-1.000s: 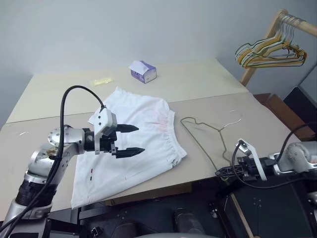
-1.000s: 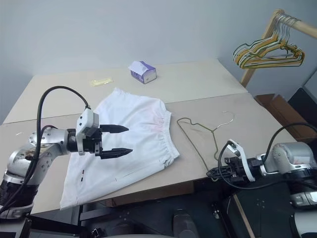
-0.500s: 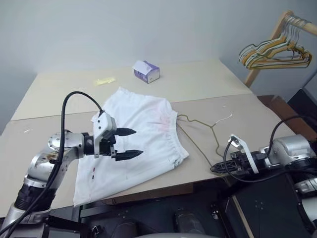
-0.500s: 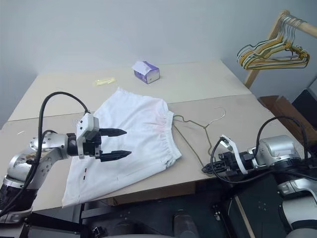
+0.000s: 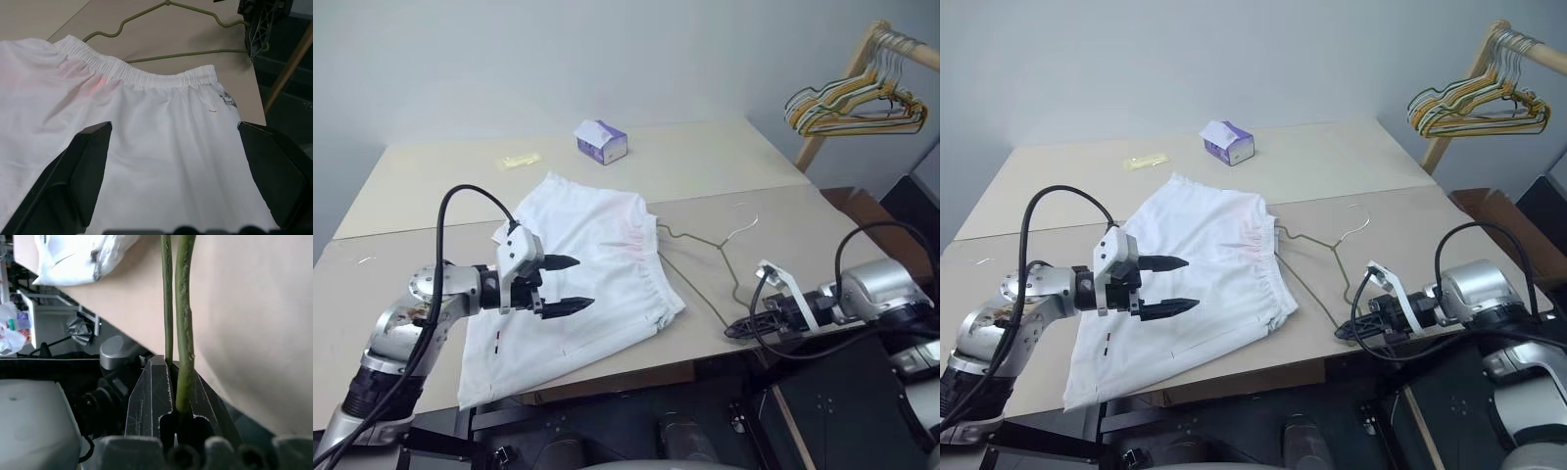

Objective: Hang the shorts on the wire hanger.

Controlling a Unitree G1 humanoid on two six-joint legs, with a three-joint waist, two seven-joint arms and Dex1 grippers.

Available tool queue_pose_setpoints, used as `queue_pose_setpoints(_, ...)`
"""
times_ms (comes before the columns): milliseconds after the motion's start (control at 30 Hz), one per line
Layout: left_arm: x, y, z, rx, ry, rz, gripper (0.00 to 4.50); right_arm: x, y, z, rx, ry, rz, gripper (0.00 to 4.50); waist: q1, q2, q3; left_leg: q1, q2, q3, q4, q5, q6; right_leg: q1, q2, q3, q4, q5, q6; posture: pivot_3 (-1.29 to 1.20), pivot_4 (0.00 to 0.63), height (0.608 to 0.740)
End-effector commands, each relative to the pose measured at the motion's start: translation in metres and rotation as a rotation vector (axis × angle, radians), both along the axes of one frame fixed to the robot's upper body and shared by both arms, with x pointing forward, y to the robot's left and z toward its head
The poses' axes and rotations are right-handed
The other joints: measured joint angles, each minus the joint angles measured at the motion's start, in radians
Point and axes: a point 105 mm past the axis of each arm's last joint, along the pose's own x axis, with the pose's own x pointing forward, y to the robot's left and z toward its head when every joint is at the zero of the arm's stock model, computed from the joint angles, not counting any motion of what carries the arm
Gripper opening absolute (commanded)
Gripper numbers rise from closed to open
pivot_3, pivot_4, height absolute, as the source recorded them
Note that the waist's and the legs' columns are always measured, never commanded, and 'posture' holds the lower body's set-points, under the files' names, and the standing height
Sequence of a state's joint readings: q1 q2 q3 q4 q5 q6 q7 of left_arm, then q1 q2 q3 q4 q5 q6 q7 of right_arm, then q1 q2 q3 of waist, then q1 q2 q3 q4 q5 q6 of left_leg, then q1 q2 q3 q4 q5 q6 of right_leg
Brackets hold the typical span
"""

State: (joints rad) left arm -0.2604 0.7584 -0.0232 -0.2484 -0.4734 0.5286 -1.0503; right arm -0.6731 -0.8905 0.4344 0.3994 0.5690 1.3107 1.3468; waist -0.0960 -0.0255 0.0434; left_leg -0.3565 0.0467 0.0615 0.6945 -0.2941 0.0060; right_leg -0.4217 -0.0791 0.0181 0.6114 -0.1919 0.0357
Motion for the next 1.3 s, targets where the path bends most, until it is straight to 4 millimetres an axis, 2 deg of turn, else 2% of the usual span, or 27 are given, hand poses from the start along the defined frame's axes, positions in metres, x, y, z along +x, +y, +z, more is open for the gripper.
queue_pose_setpoints(33, 0.0, -0.004, 0.006, 0.016, -0.048, -0.014, 4.47, 0.014, 0.003, 0.006, 0.0, -0.042, 0.017, 0.0, 0.001, 0.0, 0.0, 0.0, 0.0, 0.0, 0.0, 0.0, 0.0, 0.0, 0.0, 0.0, 0.0, 0.0, 0.0, -0.04, 0.0, 0.74)
queue_pose_setpoints(400, -0.003, -0.005, 0.002, 0.021, -0.049, 0.004, 4.47, 0.035, 0.011, 0.0, -0.026, -0.048, 0.079, 0.0, 0.023, 0.001, 0.0, -0.001, 0.0, 0.0, 0.0, 0.0, 0.0, -0.001, 0.0, 0.0, 0.0, 0.0, -0.001, 0.01, 0.0, 0.74)
queue_pose_setpoints(633, -0.003, -0.013, 0.002, 0.029, -0.067, 0.004, 4.47, 0.055, 0.016, -0.001, -0.074, -0.093, 0.091, 0.0, 0.029, 0.001, 0.0, -0.001, 0.0, 0.0, 0.0, 0.0, 0.0, -0.001, 0.0, -0.001, 0.0, 0.001, -0.001, 0.02, 0.0, 0.74)
queue_pose_setpoints(867, -0.003, -0.012, 0.001, 0.031, -0.072, 0.014, 4.47, 0.075, 0.022, 0.007, -0.041, -0.177, 0.002, 0.0, 0.031, 0.001, 0.0, -0.002, 0.0, 0.0, 0.0, 0.0, -0.001, -0.001, 0.0, -0.001, 0.001, 0.001, -0.001, 0.03, 0.0, 0.74)
queue_pose_setpoints(1100, -0.005, -0.009, -0.002, 0.031, -0.061, 0.026, 4.47, 0.088, 0.029, 0.019, -0.008, -0.462, 0.12, 0.0, 0.03, 0.001, 0.0, -0.002, 0.0, 0.0, 0.0, 0.0, -0.001, -0.001, 0.0, -0.001, 0.001, 0.001, -0.001, 0.02, 0.0, 0.74)
queue_pose_setpoints(1300, -0.001, -0.011, 0.001, 0.037, -0.075, 0.012, 4.47, 0.096, 0.033, 0.023, -0.188, -0.848, 0.328, 0.0, 0.029, 0.001, 0.0, -0.002, 0.0, 0.0, 0.0, 0.0, -0.001, -0.001, 0.0, -0.001, 0.001, 0.001, -0.001, 0.0, 0.0, 0.74)
